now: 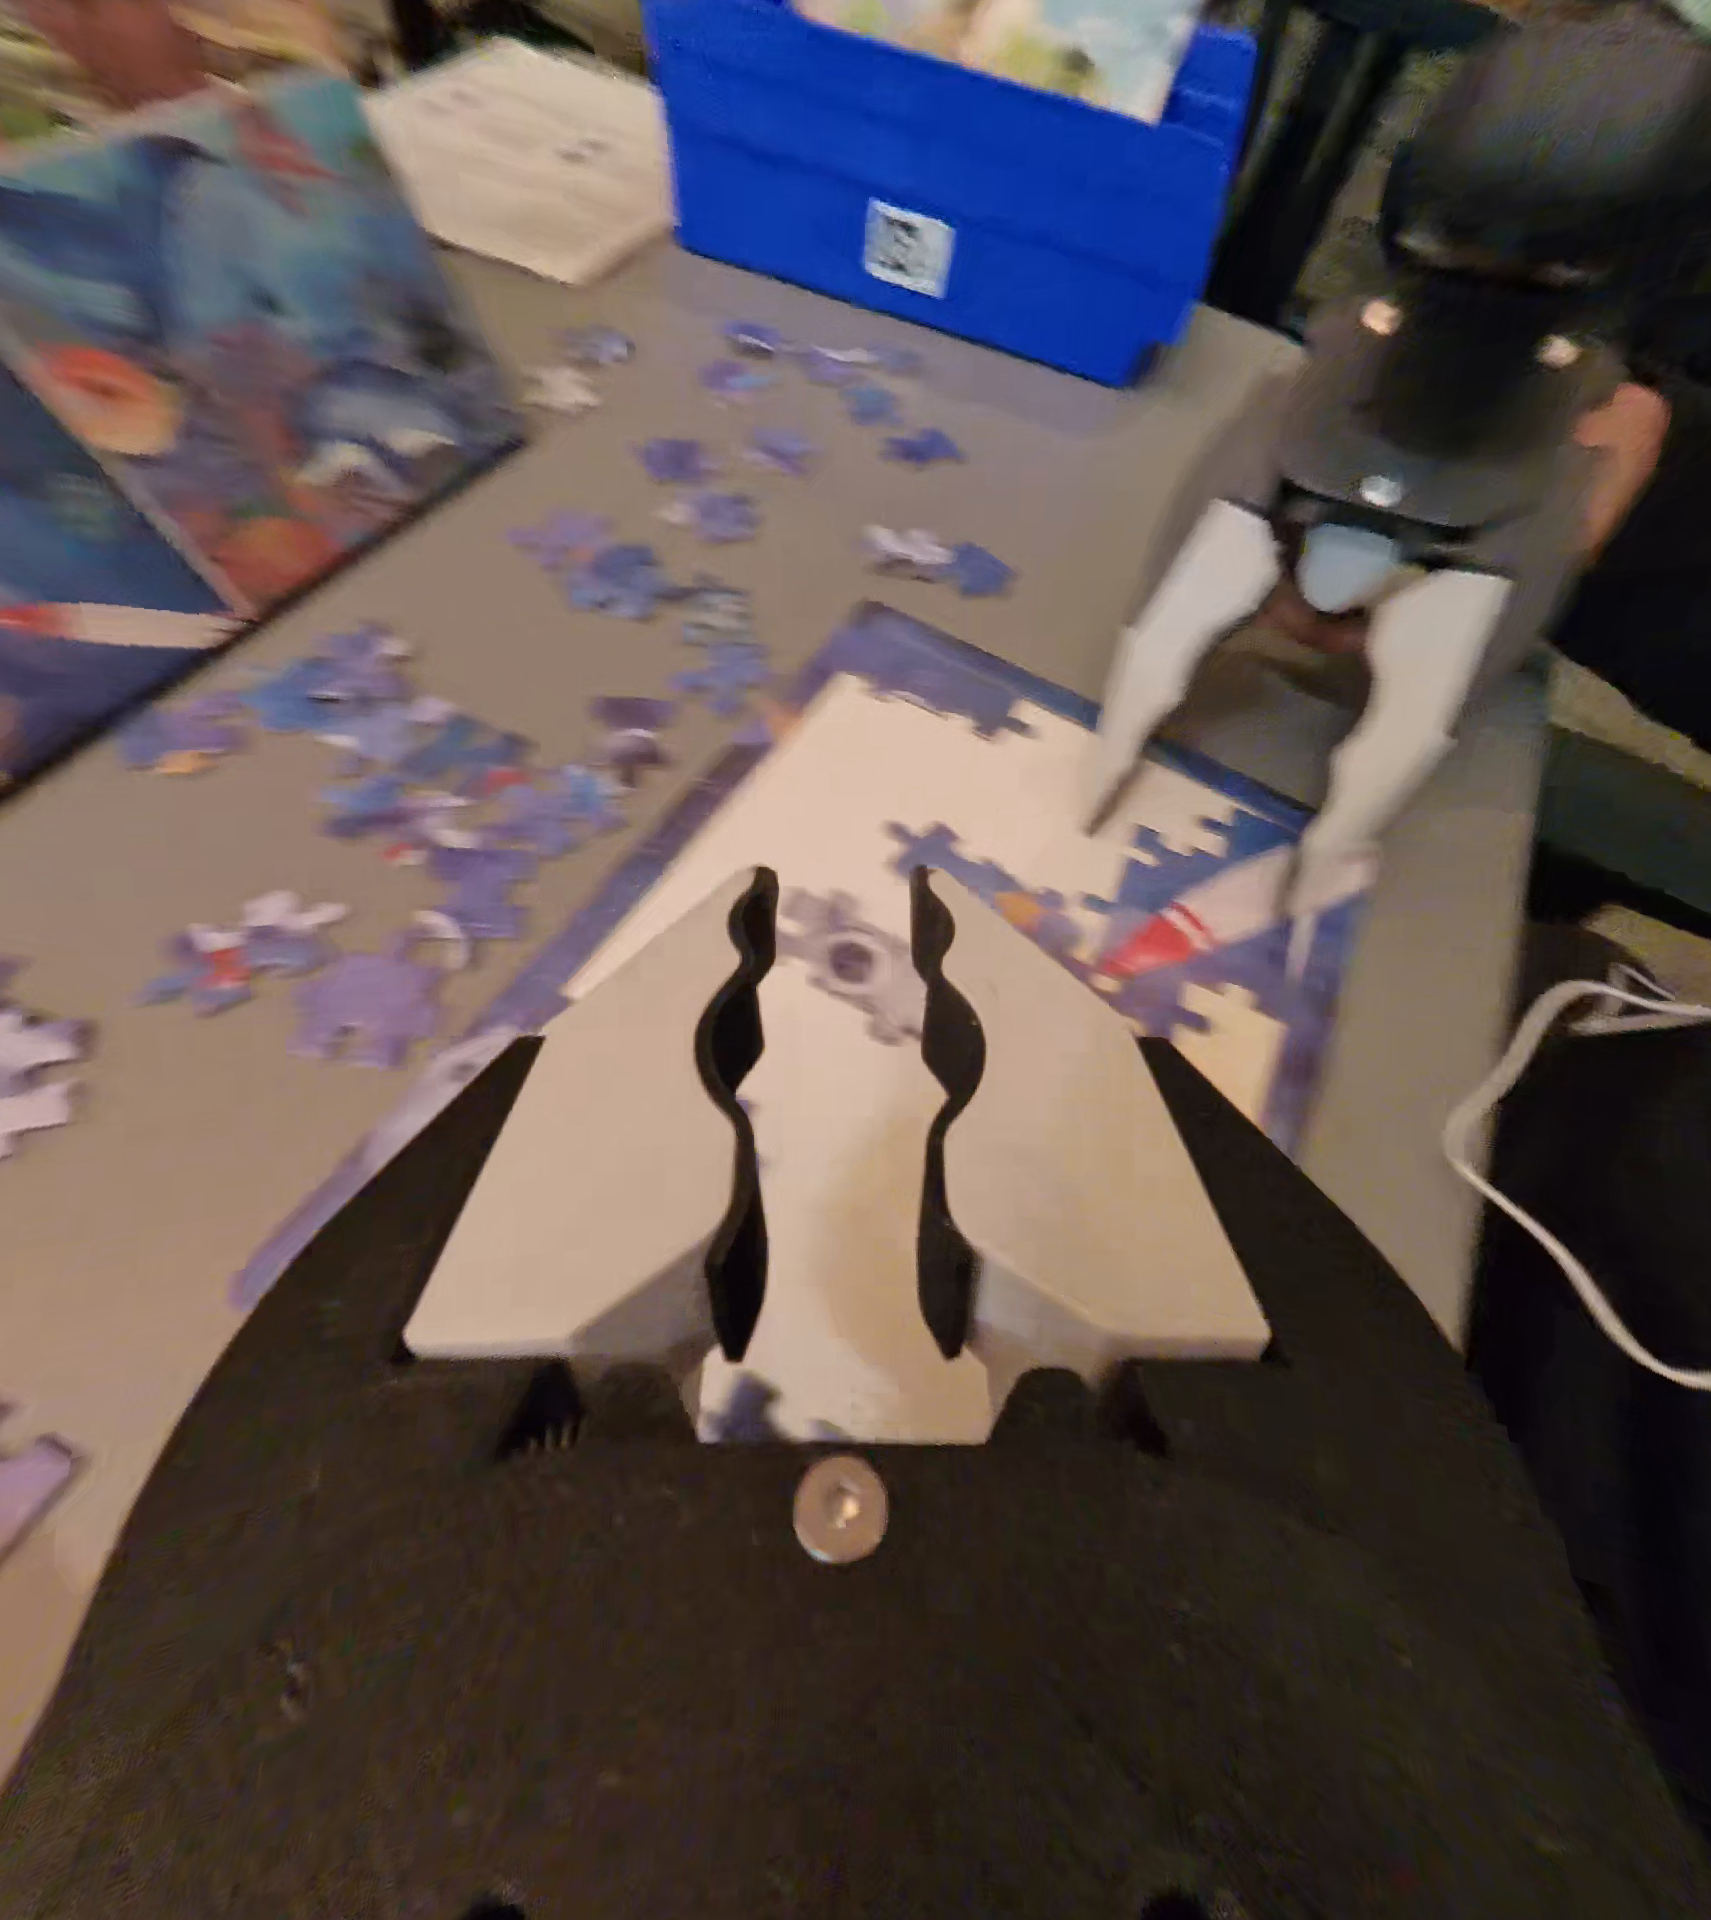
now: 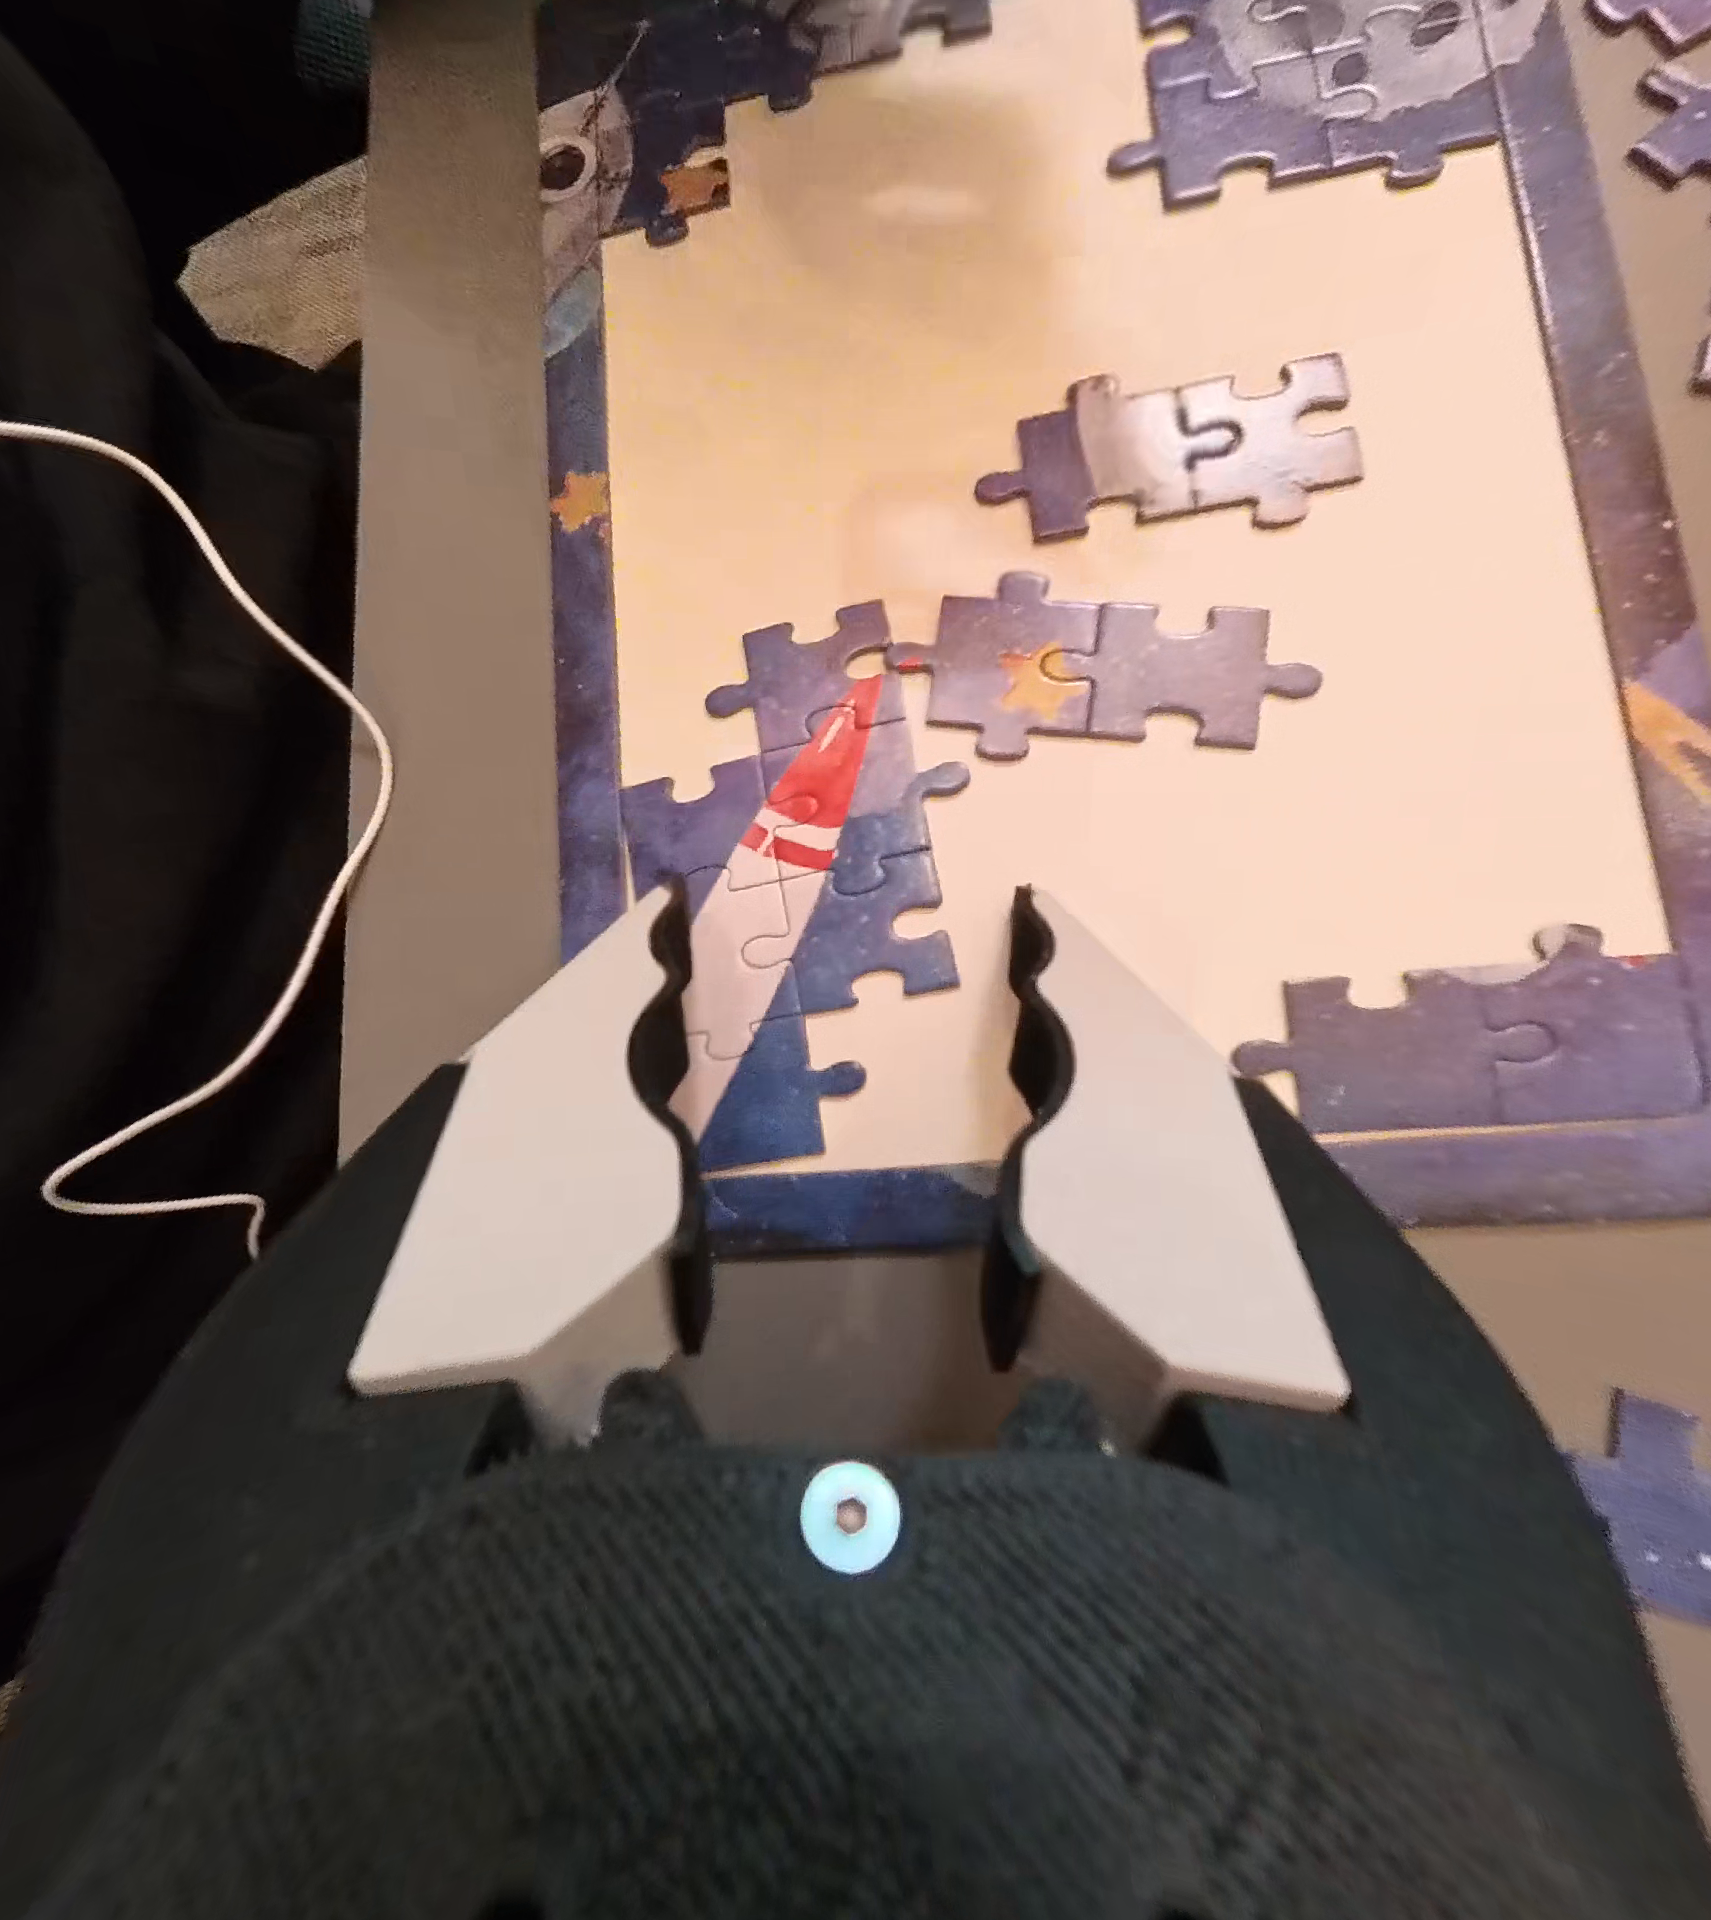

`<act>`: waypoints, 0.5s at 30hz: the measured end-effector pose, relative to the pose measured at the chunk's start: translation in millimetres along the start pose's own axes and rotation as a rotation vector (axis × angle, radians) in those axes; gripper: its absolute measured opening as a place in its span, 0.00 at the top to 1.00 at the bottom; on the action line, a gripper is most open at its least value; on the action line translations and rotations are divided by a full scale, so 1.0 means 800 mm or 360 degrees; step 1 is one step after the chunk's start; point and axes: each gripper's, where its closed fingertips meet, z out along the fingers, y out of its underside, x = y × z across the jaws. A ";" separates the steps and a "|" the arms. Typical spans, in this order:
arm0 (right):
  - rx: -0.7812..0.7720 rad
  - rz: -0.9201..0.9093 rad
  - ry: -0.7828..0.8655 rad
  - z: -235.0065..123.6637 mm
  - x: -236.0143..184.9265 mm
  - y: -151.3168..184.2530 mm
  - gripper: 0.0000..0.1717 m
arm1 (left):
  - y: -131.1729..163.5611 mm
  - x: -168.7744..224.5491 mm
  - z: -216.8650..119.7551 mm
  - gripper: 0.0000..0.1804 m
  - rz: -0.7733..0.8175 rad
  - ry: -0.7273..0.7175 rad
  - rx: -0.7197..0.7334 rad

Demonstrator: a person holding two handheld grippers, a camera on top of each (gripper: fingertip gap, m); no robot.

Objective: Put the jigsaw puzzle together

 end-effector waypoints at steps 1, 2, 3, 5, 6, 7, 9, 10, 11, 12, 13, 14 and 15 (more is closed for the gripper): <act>-0.0002 -0.0007 -0.0005 -0.001 -0.001 0.001 0.65 | 0.005 0.017 0.001 0.87 0.0021 0.0010 -0.0057; -0.0008 -0.0009 -0.0019 -0.002 -0.003 0.002 0.66 | 0.012 0.027 0.002 0.87 0.0045 -0.0033 -0.0112; -0.0017 -0.0010 -0.0037 -0.004 -0.005 0.004 0.67 | 0.019 0.030 0.003 0.89 0.0063 -0.0118 -0.0144; -0.0042 -0.0014 -0.0061 -0.007 -0.010 0.009 0.68 | 0.035 0.038 0.004 0.90 0.0048 -0.0240 -0.0168; -0.0054 -0.0019 -0.0068 -0.008 -0.012 0.012 0.69 | 0.045 0.046 0.007 0.90 0.0007 -0.0240 -0.0179; -0.0065 -0.0025 -0.0075 -0.010 -0.014 0.014 0.69 | 0.054 0.054 0.009 0.89 -0.0044 -0.0222 -0.0192; -0.0076 -0.0034 -0.0086 -0.012 -0.018 0.017 0.69 | 0.068 0.071 0.011 0.88 -0.0126 -0.0169 -0.0199; -0.0075 -0.0037 -0.0091 -0.013 -0.020 0.018 0.69 | 0.072 0.078 0.012 0.87 -0.0153 -0.0150 -0.0196; -0.0069 -0.0041 -0.0089 -0.013 -0.020 0.019 0.70 | 0.074 0.084 0.014 0.86 -0.0172 -0.0133 -0.0192; -0.0061 -0.0046 -0.0083 -0.013 -0.020 0.018 0.70 | 0.077 0.090 0.015 0.85 -0.0181 -0.0116 -0.0197; -0.0053 -0.0050 -0.0078 -0.013 -0.019 0.018 0.70 | 0.079 0.095 0.017 0.85 -0.0183 -0.0103 -0.0209; -0.0045 -0.0053 -0.0074 -0.013 -0.019 0.018 0.70 | 0.081 0.100 0.020 0.83 -0.0178 -0.0090 -0.0226; -0.0037 -0.0055 -0.0064 -0.013 -0.017 0.018 0.70 | 0.082 0.105 0.022 0.82 -0.0164 -0.0081 -0.0244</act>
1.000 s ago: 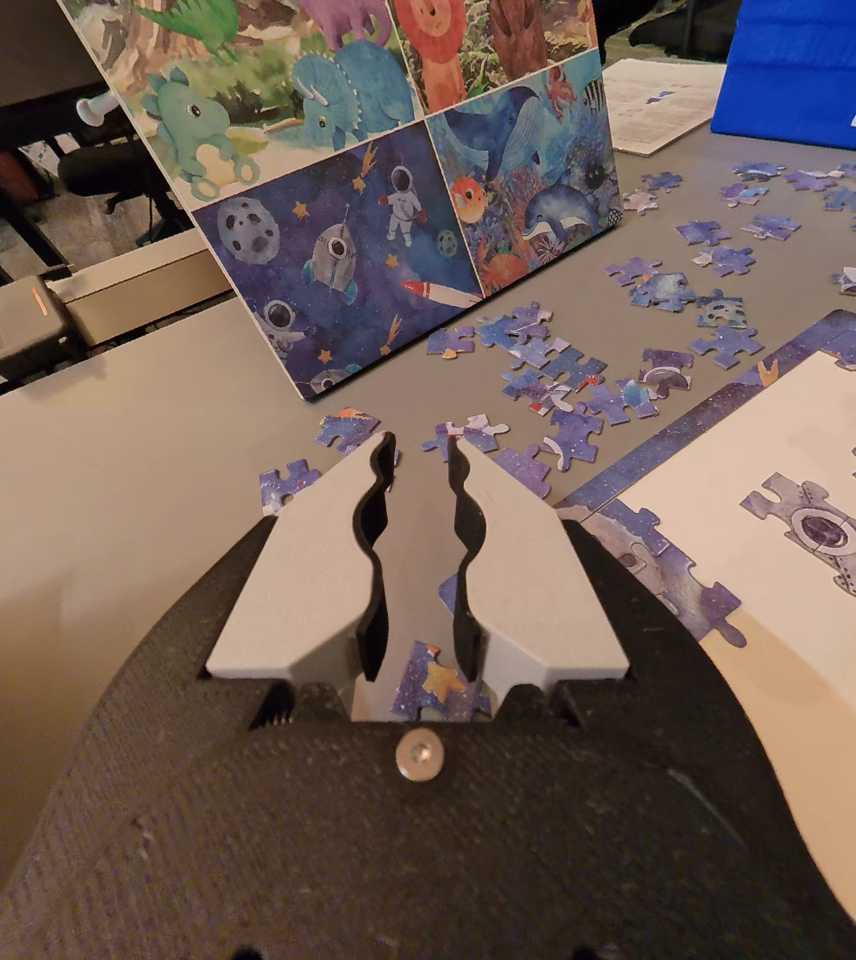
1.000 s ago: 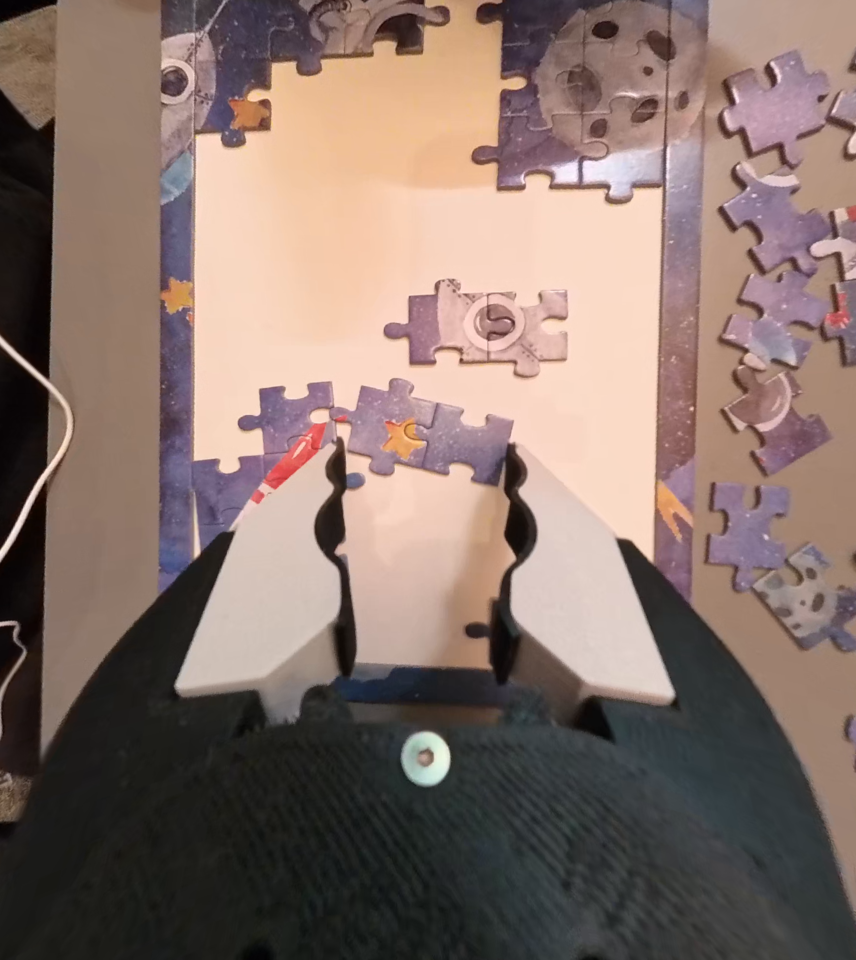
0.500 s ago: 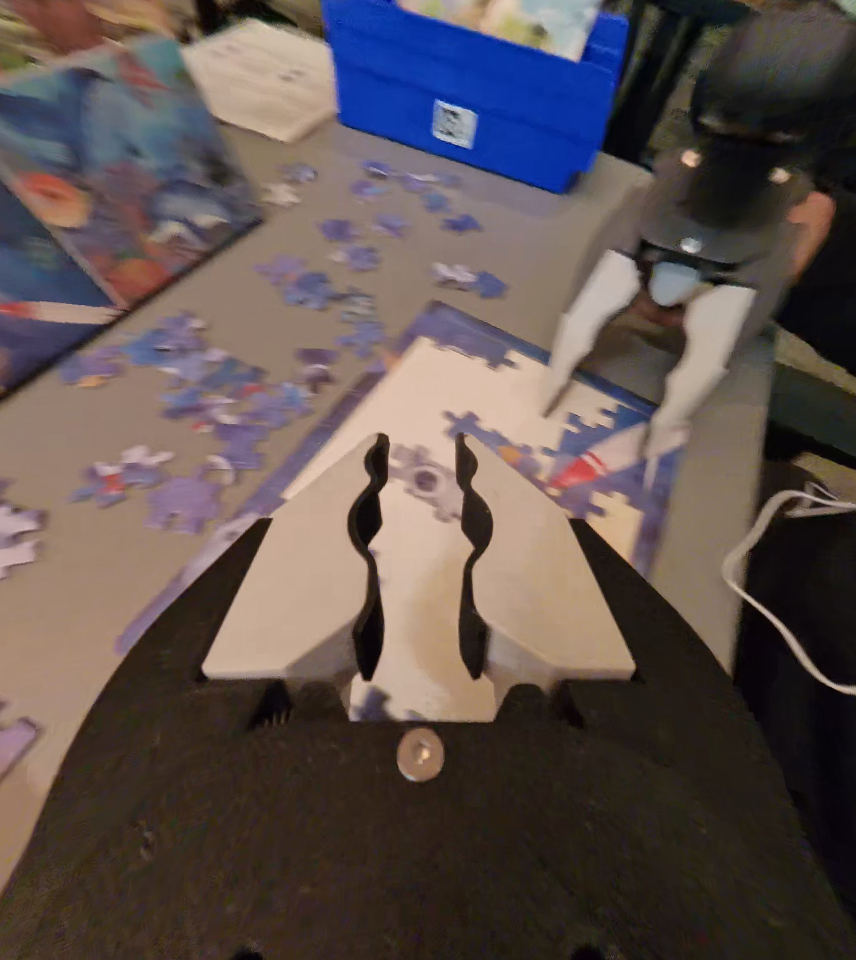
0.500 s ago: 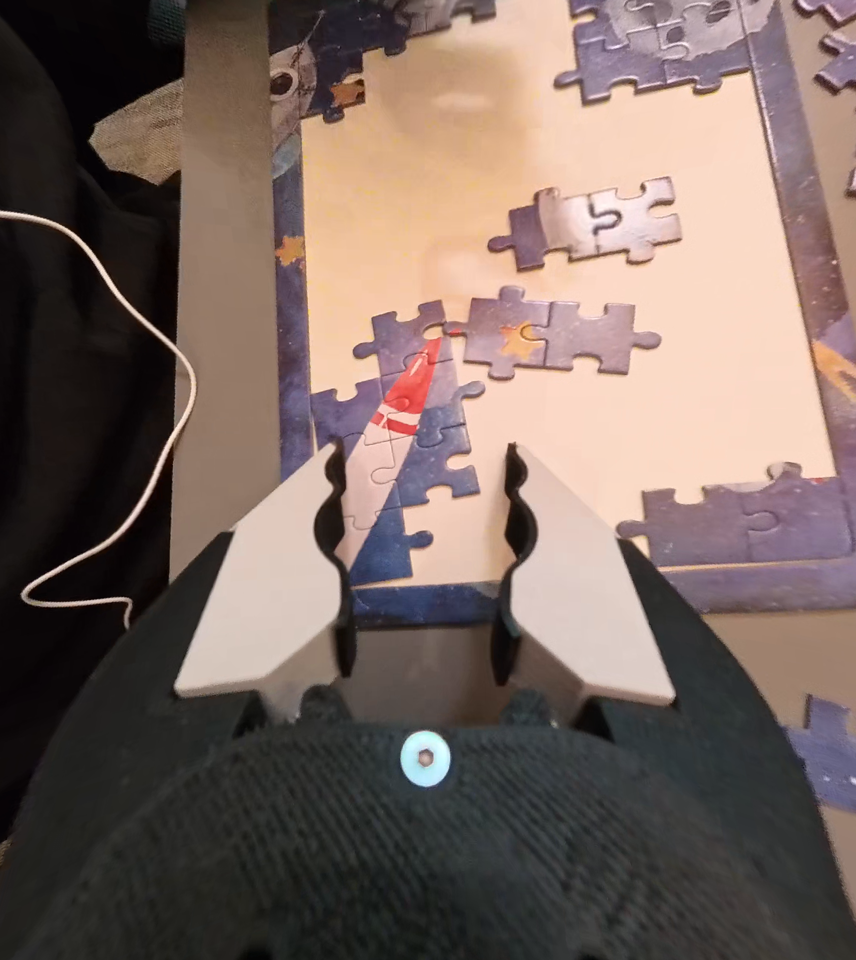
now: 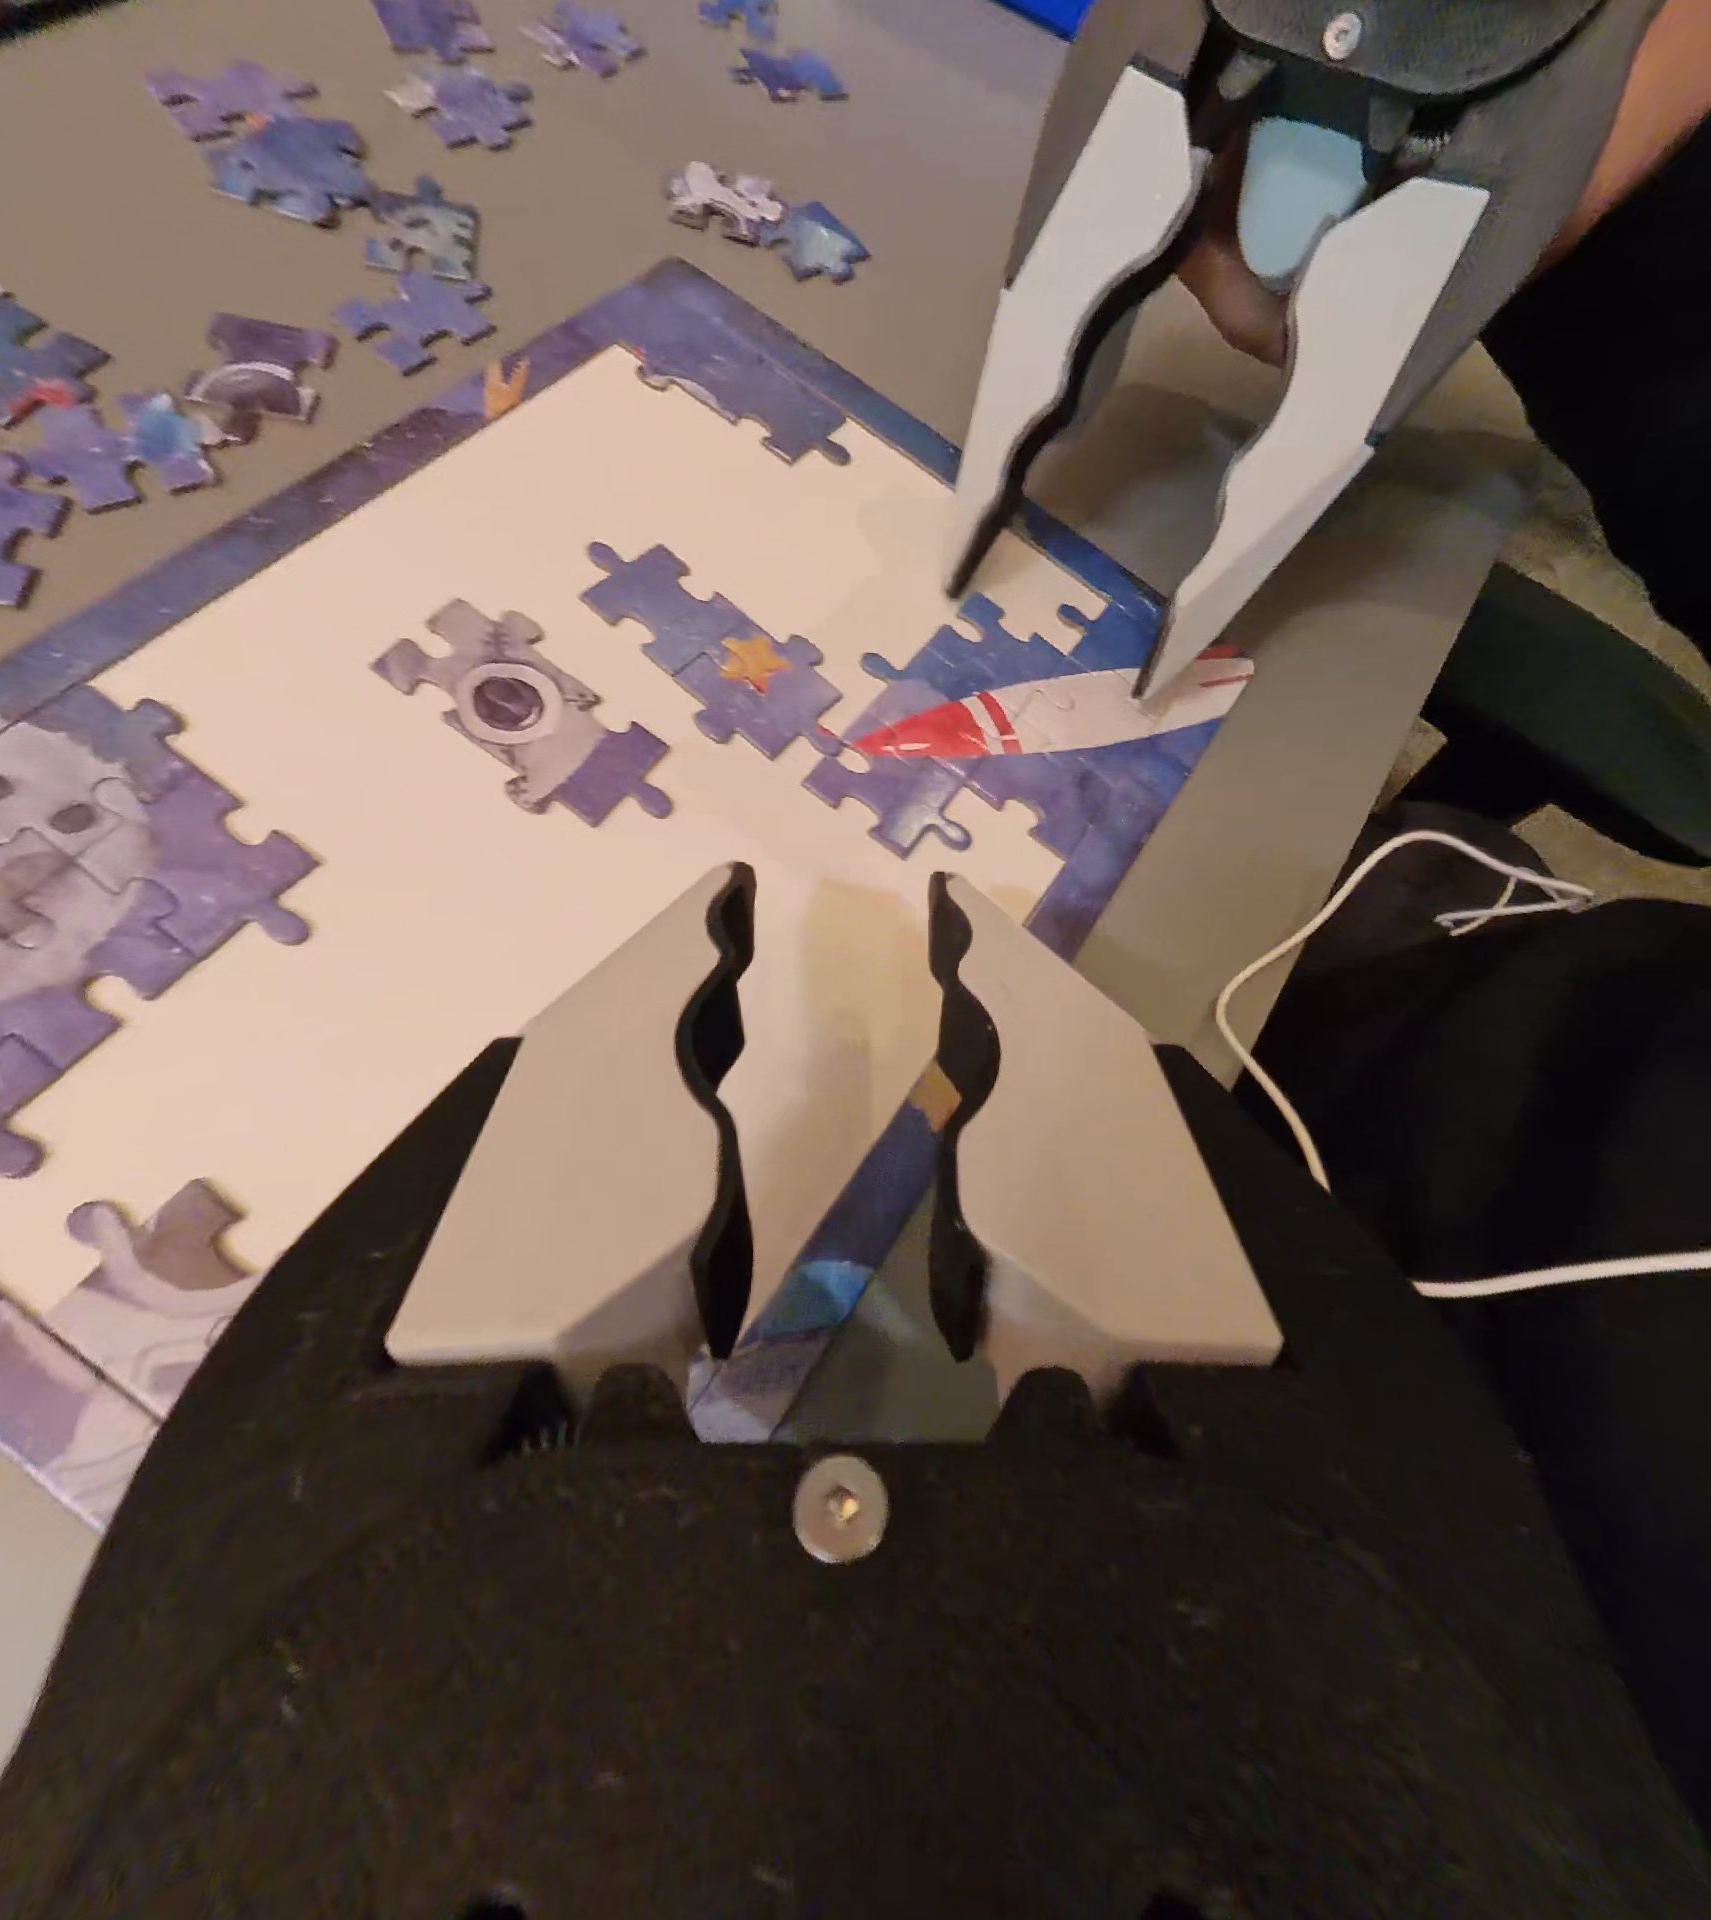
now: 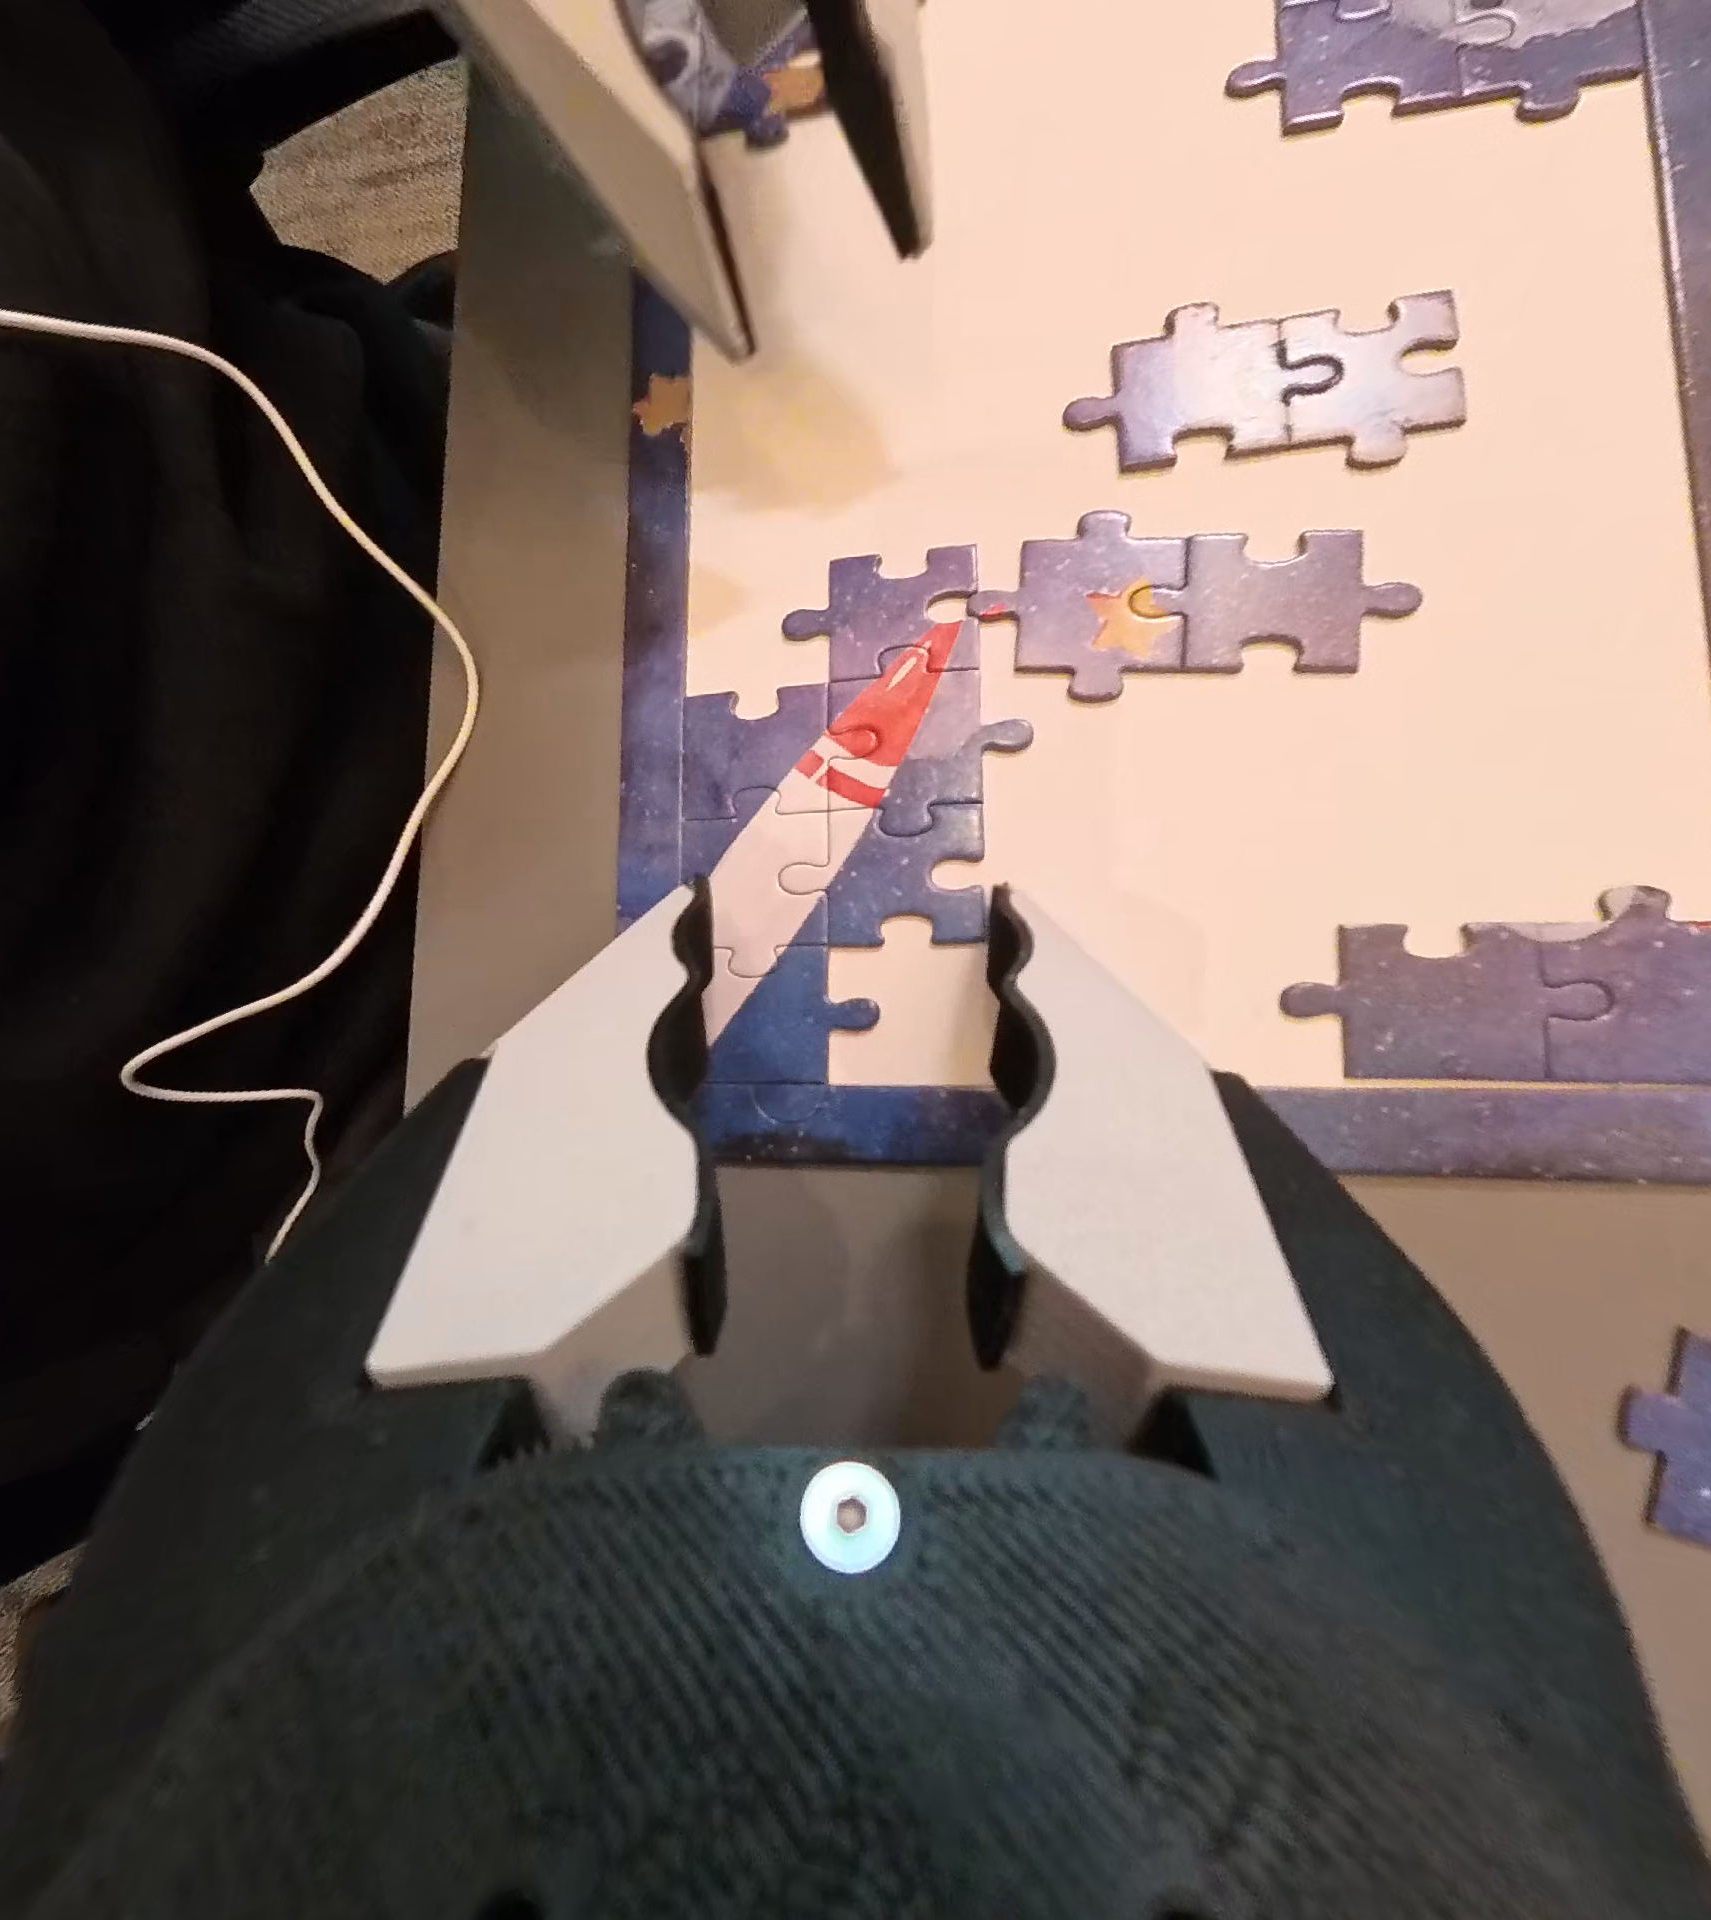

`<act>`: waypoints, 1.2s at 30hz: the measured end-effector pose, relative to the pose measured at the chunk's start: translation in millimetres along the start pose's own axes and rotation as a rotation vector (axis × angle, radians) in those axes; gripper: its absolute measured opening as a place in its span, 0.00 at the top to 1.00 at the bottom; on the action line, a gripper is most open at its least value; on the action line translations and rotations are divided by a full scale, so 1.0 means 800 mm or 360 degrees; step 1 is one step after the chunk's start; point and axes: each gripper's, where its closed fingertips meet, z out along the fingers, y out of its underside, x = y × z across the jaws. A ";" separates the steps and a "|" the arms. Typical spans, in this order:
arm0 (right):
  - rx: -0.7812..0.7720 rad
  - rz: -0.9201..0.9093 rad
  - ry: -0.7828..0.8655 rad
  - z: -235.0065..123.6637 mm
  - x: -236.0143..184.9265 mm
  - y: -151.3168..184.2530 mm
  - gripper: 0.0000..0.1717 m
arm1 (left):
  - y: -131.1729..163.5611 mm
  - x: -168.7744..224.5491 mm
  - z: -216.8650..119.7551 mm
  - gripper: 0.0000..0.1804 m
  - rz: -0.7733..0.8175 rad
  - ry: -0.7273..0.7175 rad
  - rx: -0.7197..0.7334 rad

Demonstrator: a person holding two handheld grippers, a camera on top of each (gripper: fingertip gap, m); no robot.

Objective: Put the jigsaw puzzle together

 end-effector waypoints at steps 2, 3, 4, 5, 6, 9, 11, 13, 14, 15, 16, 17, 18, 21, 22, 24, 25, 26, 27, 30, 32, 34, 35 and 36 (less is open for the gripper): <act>0.0027 -0.0014 0.0048 -0.002 0.005 -0.002 0.69 | -0.001 0.006 0.004 0.81 0.0049 -0.0009 -0.0021; 0.0059 -0.0023 0.0076 -0.005 0.008 -0.005 0.68 | -0.003 0.006 0.005 0.81 0.0071 -0.0023 -0.0019; 0.0100 -0.0030 0.0099 -0.007 0.010 -0.010 0.68 | -0.007 0.006 0.006 0.80 0.0086 -0.0032 -0.0011; 0.0144 -0.0030 0.0116 -0.009 0.011 -0.014 0.68 | -0.011 0.006 0.006 0.80 0.0095 -0.0039 0.0001; 0.0184 -0.0024 0.0132 -0.010 0.012 -0.019 0.67 | -0.015 0.004 0.006 0.80 0.0100 -0.0047 0.0013; 0.0250 -0.0020 0.0236 -0.009 0.019 -0.027 0.67 | -0.024 -0.011 0.007 0.80 0.0112 -0.0093 0.0025; 0.0263 -0.0029 0.0323 -0.007 0.026 -0.031 0.69 | -0.025 -0.015 0.010 0.82 0.0097 -0.0071 -0.0005; 0.0260 -0.0032 0.0336 -0.002 0.030 -0.035 0.69 | -0.020 -0.010 0.018 0.84 0.0064 -0.0005 -0.0062; 0.0260 -0.0030 0.0323 0.000 0.030 -0.038 0.69 | -0.015 -0.006 0.023 0.83 0.0057 0.0024 -0.0104; 0.0256 -0.0027 0.0306 0.003 0.031 -0.040 0.70 | -0.010 -0.003 0.028 0.83 0.0065 0.0034 -0.0141; 0.0248 -0.0026 0.0292 0.005 0.033 -0.041 0.70 | -0.007 -0.001 0.033 0.83 0.0078 0.0023 -0.0163; 0.0240 -0.0024 0.0285 0.006 0.036 -0.042 0.70 | -0.005 0.000 0.037 0.82 0.0088 0.0009 -0.0173; 0.0234 -0.0021 0.0287 0.006 0.040 -0.043 0.70 | -0.005 0.001 0.039 0.82 0.0090 0.0004 -0.0176; 0.0236 -0.0018 0.0311 -0.001 0.058 -0.047 0.72 | -0.005 0.005 0.041 0.81 0.0050 0.0035 -0.0171; 0.0235 -0.0024 0.0321 -0.004 0.065 -0.049 0.72 | -0.005 0.004 0.041 0.81 0.0040 0.0037 -0.0167; 0.0198 -0.0052 0.0344 -0.006 0.079 -0.050 0.71 | -0.006 0.002 0.040 0.81 0.0028 0.0031 -0.0149; 0.0169 -0.0074 0.0343 -0.004 0.083 -0.051 0.70 | -0.008 0.002 0.039 0.82 0.0021 0.0034 -0.0136; 0.0145 -0.0097 0.0330 0.000 0.084 -0.053 0.70 | -0.009 0.002 0.038 0.82 0.0013 0.0036 -0.0124; 0.0123 -0.0116 0.0310 0.005 0.082 -0.055 0.69 | -0.010 0.003 0.037 0.82 0.0006 0.0040 -0.0115; 0.0045 -0.0156 0.0300 0.021 0.078 -0.051 0.68 | -0.009 0.003 0.037 0.82 -0.0012 0.0047 -0.0103; 0.0050 -0.0171 0.0307 0.024 0.074 -0.051 0.70 | -0.008 0.004 0.037 0.82 -0.0021 0.0058 -0.0102; 0.0068 -0.0172 0.0303 0.027 0.070 -0.051 0.73 | -0.008 0.005 0.039 0.82 -0.0023 0.0069 -0.0104; 0.0056 -0.0172 0.0309 0.028 0.071 -0.049 0.73 | -0.007 0.005 0.039 0.82 -0.0024 0.0073 -0.0106; 0.0042 -0.0172 0.0317 0.029 0.072 -0.048 0.73 | -0.008 0.006 0.040 0.82 -0.0026 0.0078 -0.0104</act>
